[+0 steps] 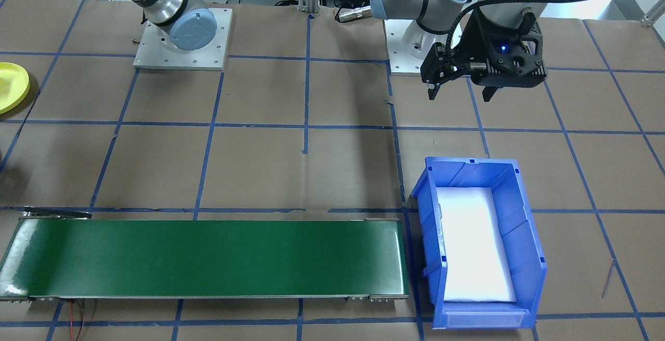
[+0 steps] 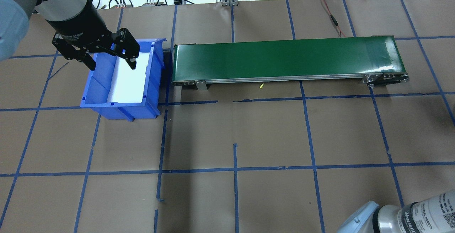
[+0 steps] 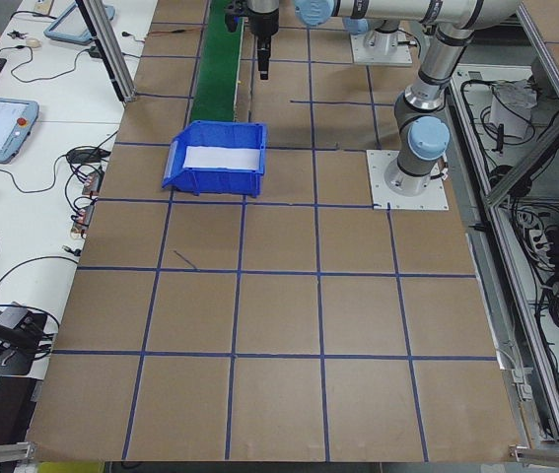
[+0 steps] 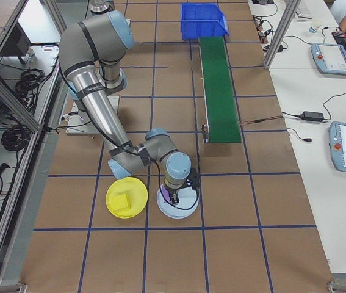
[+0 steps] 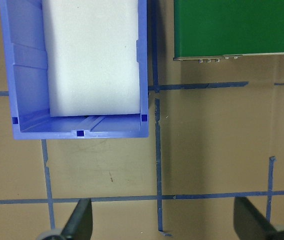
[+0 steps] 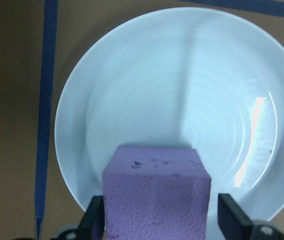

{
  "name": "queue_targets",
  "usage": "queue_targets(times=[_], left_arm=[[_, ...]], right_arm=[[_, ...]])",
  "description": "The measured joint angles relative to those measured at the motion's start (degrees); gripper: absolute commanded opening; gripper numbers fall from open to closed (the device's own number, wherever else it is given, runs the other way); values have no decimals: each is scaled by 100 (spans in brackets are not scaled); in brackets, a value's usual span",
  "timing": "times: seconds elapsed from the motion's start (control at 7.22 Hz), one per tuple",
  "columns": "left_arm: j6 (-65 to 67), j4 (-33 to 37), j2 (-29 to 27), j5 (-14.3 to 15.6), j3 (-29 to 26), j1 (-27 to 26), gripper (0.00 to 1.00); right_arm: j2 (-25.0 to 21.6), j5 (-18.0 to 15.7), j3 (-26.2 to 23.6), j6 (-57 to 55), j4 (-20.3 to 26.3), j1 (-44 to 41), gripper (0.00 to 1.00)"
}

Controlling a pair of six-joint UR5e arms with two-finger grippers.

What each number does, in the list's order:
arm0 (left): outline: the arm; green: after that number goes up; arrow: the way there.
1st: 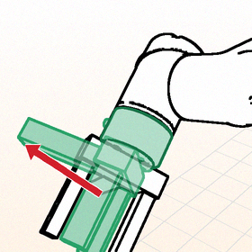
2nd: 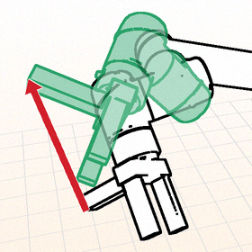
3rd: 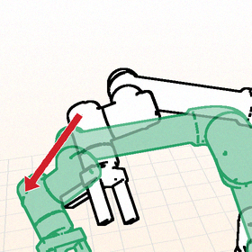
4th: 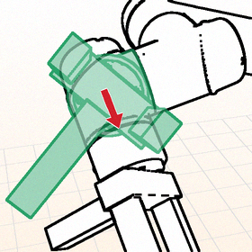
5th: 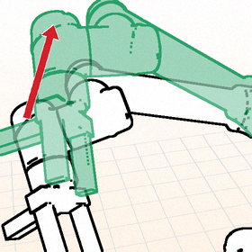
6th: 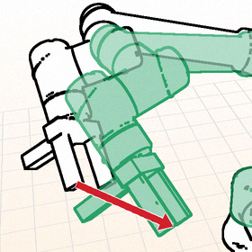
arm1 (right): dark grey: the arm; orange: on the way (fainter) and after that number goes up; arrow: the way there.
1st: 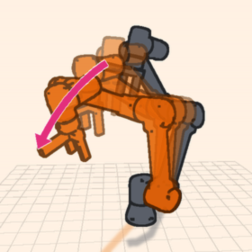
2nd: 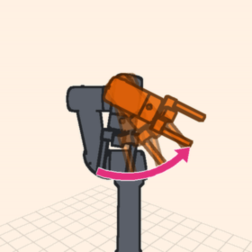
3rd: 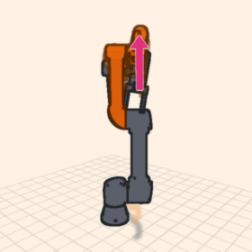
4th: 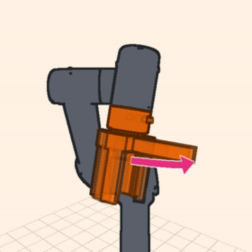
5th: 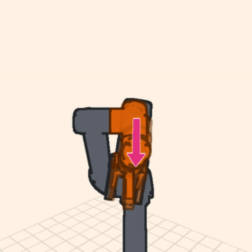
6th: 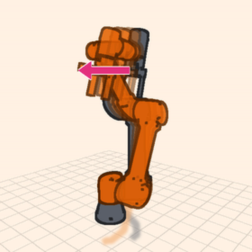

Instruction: Move block left to right into plate

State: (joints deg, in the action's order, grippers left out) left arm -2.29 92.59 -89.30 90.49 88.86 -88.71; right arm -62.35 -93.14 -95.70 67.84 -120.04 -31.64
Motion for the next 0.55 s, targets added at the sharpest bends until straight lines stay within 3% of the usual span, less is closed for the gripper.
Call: queue_targets(times=[0.28,0.55], left_arm=[[-11,-4,1,4,2,3,100],[12,-4,2,8,-9,-2,100]], right_arm=[[-232,338,71,-178,42,-75,99],[-922,600,130,-1091,572,-753,100]])
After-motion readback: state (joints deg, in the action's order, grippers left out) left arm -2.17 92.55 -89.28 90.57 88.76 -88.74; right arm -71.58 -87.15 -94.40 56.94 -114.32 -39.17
